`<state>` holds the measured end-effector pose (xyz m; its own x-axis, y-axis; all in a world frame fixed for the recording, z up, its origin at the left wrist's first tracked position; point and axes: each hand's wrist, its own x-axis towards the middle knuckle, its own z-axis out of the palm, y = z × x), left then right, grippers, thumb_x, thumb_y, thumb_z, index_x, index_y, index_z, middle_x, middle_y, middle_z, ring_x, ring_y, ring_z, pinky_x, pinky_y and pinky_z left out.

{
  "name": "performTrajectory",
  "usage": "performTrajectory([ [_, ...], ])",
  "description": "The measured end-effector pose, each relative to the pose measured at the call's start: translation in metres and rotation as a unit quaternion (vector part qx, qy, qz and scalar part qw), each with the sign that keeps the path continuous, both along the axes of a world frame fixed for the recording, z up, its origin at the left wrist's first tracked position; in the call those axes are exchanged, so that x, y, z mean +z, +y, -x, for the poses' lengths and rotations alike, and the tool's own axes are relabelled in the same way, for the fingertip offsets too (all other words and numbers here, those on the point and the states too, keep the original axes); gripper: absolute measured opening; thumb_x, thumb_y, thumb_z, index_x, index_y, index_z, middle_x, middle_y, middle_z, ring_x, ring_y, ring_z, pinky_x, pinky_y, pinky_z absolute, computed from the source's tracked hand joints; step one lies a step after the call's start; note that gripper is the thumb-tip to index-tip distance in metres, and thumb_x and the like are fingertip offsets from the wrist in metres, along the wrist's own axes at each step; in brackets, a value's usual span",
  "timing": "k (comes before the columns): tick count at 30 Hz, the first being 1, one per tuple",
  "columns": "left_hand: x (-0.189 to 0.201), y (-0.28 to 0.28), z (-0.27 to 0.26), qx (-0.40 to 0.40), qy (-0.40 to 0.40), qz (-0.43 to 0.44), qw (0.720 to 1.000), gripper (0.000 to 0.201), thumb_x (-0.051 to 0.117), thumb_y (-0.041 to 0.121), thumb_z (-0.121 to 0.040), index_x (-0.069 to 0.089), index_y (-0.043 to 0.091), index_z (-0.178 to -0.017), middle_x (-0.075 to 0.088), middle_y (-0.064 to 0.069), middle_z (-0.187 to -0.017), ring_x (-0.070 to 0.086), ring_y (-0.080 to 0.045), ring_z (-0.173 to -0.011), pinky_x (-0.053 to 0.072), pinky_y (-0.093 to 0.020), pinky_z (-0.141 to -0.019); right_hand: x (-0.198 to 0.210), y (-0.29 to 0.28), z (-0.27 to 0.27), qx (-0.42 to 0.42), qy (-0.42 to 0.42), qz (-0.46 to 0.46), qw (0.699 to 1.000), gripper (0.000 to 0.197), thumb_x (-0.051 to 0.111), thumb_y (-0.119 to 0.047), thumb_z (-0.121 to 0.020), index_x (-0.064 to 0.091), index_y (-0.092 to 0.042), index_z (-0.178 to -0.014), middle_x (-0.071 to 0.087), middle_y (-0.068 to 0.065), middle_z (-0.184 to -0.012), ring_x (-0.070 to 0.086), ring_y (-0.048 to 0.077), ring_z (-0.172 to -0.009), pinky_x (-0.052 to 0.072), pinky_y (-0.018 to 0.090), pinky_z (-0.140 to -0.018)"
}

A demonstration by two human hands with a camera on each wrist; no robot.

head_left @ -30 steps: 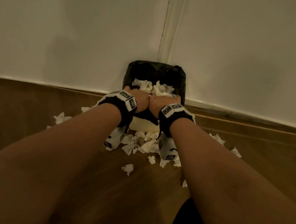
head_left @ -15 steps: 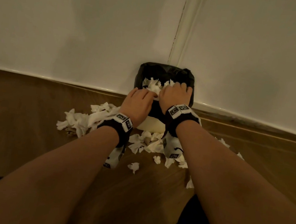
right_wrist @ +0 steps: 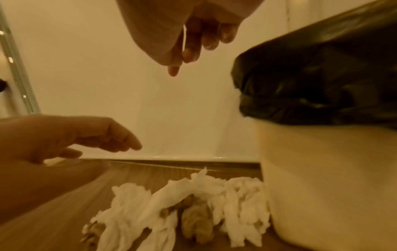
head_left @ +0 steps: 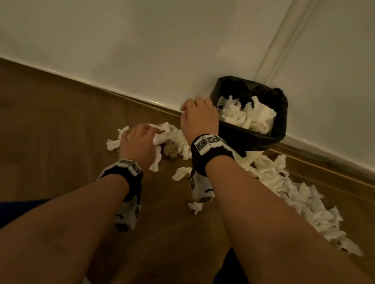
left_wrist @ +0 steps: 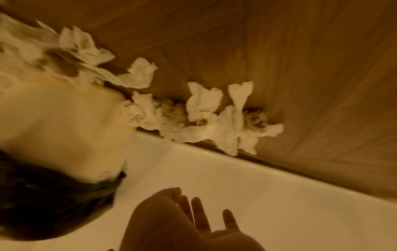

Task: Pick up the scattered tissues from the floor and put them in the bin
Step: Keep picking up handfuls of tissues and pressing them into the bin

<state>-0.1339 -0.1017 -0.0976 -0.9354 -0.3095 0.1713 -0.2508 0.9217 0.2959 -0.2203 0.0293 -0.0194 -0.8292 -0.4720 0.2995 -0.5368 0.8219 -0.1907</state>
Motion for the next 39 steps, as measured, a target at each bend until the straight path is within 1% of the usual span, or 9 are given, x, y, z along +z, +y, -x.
performTrajectory([
  [4,-0.02,-0.043,-0.012,0.078,-0.115,-0.022,0.99,0.027,0.051,0.028,-0.087,0.057,0.028,-0.113,0.05,-0.003,-0.126,0.047,-0.025,-0.118,0.029,-0.046,-0.103,-0.022,-0.028,-0.009,0.028,-0.129,-0.014,0.991,0.023,0.041,-0.017,-0.094,0.057,-0.016,-0.111,0.062,0.007,-0.109,0.054,0.025,-0.104,0.043,0.032,-0.075],
  [7,-0.031,-0.066,-0.017,0.106,-0.208,-0.056,0.971,0.041,0.051,0.041,-0.086,0.05,0.026,-0.124,0.046,-0.006,-0.128,0.048,-0.029,-0.117,0.037,-0.045,-0.098,-0.047,-0.042,-0.01,0.012,-0.221,-0.05,0.974,0.027,0.039,-0.016,-0.094,0.054,-0.017,-0.117,0.061,0.011,-0.114,0.059,0.029,-0.102,0.043,0.032,-0.073],
  [10,-0.041,-0.073,-0.019,0.108,-0.243,-0.078,0.961,0.053,0.055,0.045,-0.083,0.042,0.025,-0.13,0.039,-0.011,-0.133,0.045,-0.035,-0.119,0.042,-0.045,-0.095,-0.08,-0.051,-0.012,-0.001,-0.283,-0.075,0.956,0.03,0.039,-0.017,-0.096,0.056,-0.014,-0.12,0.059,0.012,-0.122,0.058,0.029,-0.108,0.043,0.031,-0.079],
  [15,-0.055,-0.062,-0.013,0.096,-0.218,-0.076,0.968,0.056,0.062,0.047,-0.079,0.038,0.036,-0.128,0.028,-0.009,-0.138,0.038,-0.037,-0.122,0.041,-0.047,-0.094,-0.123,-0.067,-0.021,-0.008,-0.322,-0.175,0.93,0.038,0.038,-0.025,-0.096,0.054,-0.006,-0.126,0.05,0.018,-0.133,0.05,0.035,-0.118,0.043,0.041,-0.095],
  [18,-0.06,-0.06,-0.008,0.09,-0.215,-0.061,0.97,0.057,0.064,0.051,-0.075,0.038,0.04,-0.125,0.024,-0.009,-0.14,0.037,-0.038,-0.122,0.04,-0.047,-0.093,-0.137,-0.068,-0.021,-0.021,-0.333,-0.198,0.922,0.044,0.043,-0.027,-0.094,0.044,-0.01,-0.135,0.034,0.018,-0.144,0.033,0.04,-0.13,0.035,0.049,-0.106],
  [23,-0.069,-0.062,-0.002,0.095,-0.193,-0.043,0.976,0.062,0.067,0.051,-0.073,0.035,0.03,-0.122,0.026,-0.008,-0.134,0.039,-0.037,-0.116,0.043,-0.046,-0.087,-0.146,-0.068,-0.021,-0.05,-0.319,-0.167,0.931,0.048,0.045,-0.027,-0.091,0.037,-0.014,-0.137,0.022,0.016,-0.148,0.02,0.039,-0.136,0.026,0.05,-0.109],
  [30,-0.079,-0.065,0.006,0.104,-0.249,-0.1,0.958,0.066,0.067,0.045,-0.078,0.034,0.026,-0.132,0.026,-0.008,-0.138,0.034,-0.036,-0.125,0.043,-0.048,-0.094,-0.152,-0.067,-0.018,-0.032,-0.346,-0.124,0.929,0.06,0.047,-0.037,-0.094,0.022,-0.021,-0.146,0.007,0.004,-0.156,0.007,0.037,-0.142,0.023,0.052,-0.112],
  [35,-0.088,-0.068,0.006,0.1,-0.244,-0.116,0.958,0.043,0.054,0.021,-0.091,0.043,0.014,-0.132,0.032,-0.014,-0.138,0.037,-0.039,-0.123,0.042,-0.046,-0.096,-0.161,-0.062,-0.013,-0.04,-0.338,-0.141,0.93,0.051,0.041,-0.03,-0.096,0.028,-0.022,-0.144,0.011,0.006,-0.153,0.01,0.04,-0.139,0.023,0.05,-0.111],
  [39,-0.089,-0.07,0.003,0.088,-0.23,-0.112,0.963,0.037,0.054,0.02,-0.091,0.046,0.012,-0.127,0.037,-0.014,-0.133,0.048,-0.039,-0.114,0.047,-0.045,-0.091,-0.169,-0.05,-0.01,-0.06,-0.378,-0.15,0.911,0.056,0.04,-0.047,-0.095,0.029,-0.022,-0.143,0.008,0.01,-0.155,0.009,0.04,-0.141,0.025,0.05,-0.11],
])
